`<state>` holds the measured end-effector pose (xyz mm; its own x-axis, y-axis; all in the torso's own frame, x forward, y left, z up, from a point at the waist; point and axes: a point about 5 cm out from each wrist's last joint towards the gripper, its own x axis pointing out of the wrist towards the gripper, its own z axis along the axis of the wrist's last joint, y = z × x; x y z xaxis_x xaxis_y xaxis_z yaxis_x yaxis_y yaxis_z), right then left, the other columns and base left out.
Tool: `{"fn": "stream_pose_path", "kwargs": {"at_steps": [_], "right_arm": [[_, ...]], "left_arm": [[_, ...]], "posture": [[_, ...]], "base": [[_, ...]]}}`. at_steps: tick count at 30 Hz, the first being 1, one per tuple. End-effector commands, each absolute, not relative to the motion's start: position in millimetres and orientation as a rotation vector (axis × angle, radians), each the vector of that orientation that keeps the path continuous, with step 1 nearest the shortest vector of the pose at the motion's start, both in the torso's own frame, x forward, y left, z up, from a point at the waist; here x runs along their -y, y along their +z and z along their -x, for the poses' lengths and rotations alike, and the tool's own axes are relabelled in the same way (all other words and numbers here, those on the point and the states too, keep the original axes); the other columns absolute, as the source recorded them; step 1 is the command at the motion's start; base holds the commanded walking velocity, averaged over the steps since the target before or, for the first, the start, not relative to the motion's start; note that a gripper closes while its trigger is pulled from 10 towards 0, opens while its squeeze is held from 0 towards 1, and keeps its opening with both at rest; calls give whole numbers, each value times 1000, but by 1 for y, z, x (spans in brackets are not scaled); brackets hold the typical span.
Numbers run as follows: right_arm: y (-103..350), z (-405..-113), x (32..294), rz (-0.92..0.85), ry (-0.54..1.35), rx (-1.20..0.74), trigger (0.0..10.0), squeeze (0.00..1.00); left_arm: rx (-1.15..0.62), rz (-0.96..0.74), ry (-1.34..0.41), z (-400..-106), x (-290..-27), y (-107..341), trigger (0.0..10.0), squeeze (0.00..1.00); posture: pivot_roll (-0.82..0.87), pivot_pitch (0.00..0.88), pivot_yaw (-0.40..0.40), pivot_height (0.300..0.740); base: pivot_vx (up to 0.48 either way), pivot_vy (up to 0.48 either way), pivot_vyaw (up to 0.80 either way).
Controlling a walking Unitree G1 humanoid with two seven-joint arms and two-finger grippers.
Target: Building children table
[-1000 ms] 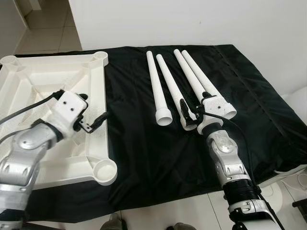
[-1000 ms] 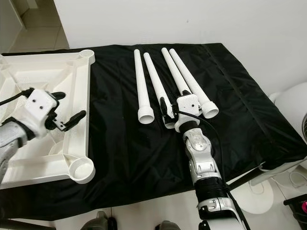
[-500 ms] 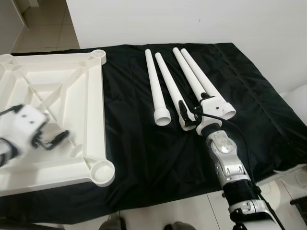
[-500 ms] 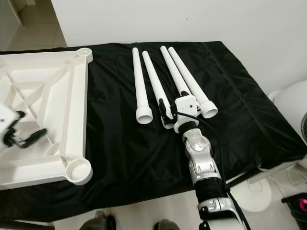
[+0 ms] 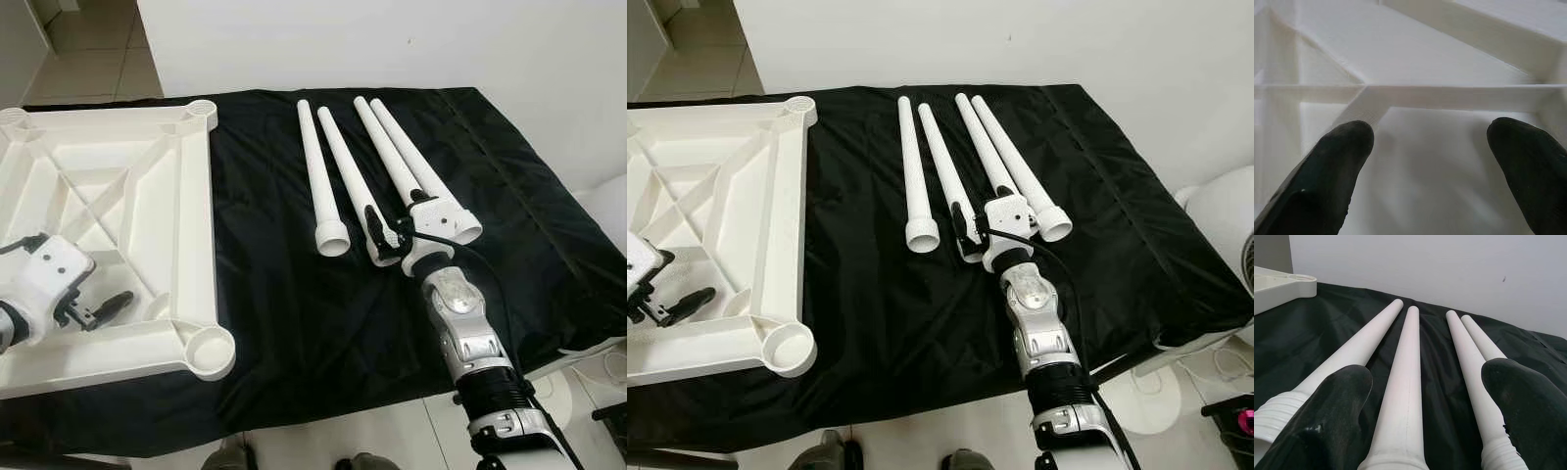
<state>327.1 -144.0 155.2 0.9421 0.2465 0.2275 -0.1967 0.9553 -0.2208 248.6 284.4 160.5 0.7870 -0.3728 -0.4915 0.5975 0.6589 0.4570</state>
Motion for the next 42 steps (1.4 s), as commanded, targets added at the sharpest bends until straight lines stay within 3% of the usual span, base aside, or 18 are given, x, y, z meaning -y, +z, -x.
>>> {"fn": "stream_pose_path", "kwargs": {"at_steps": [1,10,13,23,26,32,38,42], "right_arm": [[151,-325,147,211,222,239,10000,0],[150,-324,145,210,220,239,10000,0],[149,-324,146,210,215,238,10000,0],[150,-323,146,212,208,240,10000,0],[149,-322,147,215,206,239,10000,0],[149,-321,152,218,185,235,10000,0],[148,-321,150,214,185,234,10000,0],[148,-323,149,211,188,234,10000,0]], "left_arm": [[-373,-655,-621,-249,-270,156,10000,0],[-280,-598,-689,-260,-232,156,10000,0],[-196,-562,-687,-272,-208,160,10000,0],[-57,-511,-645,-292,-167,171,10000,0],[-55,-505,-649,-294,-168,171,10000,0],[-42,-341,-857,-272,-184,189,10000,0],[-184,-265,-994,-250,-203,186,10000,0],[-239,-241,-1072,-237,-198,181,10000,0]], "posture": [[-35,83,-6,740],[-45,77,6,740],[-48,73,10,740],[-54,76,12,740],[-57,82,13,740],[-55,94,20,740],[-42,97,20,740],[-40,97,18,740]], "base": [[0,0,0],[0,0,0],[0,0,0],[0,0,0],[0,0,0],[0,0,0],[0,0,0],[0,0,0]]}}
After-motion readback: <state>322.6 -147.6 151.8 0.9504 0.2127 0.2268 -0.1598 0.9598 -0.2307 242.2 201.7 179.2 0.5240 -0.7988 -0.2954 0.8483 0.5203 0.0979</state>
